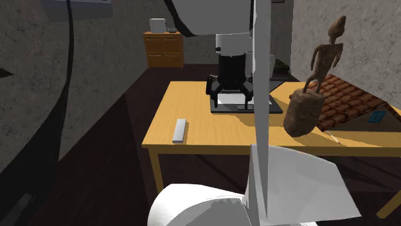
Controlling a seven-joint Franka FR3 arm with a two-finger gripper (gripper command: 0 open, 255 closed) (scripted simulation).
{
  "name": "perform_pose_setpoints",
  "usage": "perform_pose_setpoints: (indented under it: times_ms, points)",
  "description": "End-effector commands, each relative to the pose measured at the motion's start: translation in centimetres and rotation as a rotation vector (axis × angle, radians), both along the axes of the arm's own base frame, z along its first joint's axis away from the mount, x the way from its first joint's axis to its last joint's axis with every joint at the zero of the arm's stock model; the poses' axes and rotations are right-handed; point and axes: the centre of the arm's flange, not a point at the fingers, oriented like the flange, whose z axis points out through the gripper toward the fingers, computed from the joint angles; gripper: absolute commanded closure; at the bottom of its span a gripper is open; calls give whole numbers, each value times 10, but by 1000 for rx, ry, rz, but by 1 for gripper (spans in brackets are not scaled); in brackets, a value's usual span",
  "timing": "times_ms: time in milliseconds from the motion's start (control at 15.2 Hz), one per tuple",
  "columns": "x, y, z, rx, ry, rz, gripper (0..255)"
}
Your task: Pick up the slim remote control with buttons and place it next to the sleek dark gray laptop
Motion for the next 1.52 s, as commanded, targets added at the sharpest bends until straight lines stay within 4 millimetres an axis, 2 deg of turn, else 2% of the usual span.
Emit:
perform_pose_setpoints:
  times_ms: [0, 1452]
  points:
    - [15, 14, -17, 4, -5, 3, 0]
    - [151, 188, -196, 43, -37, 45, 0]
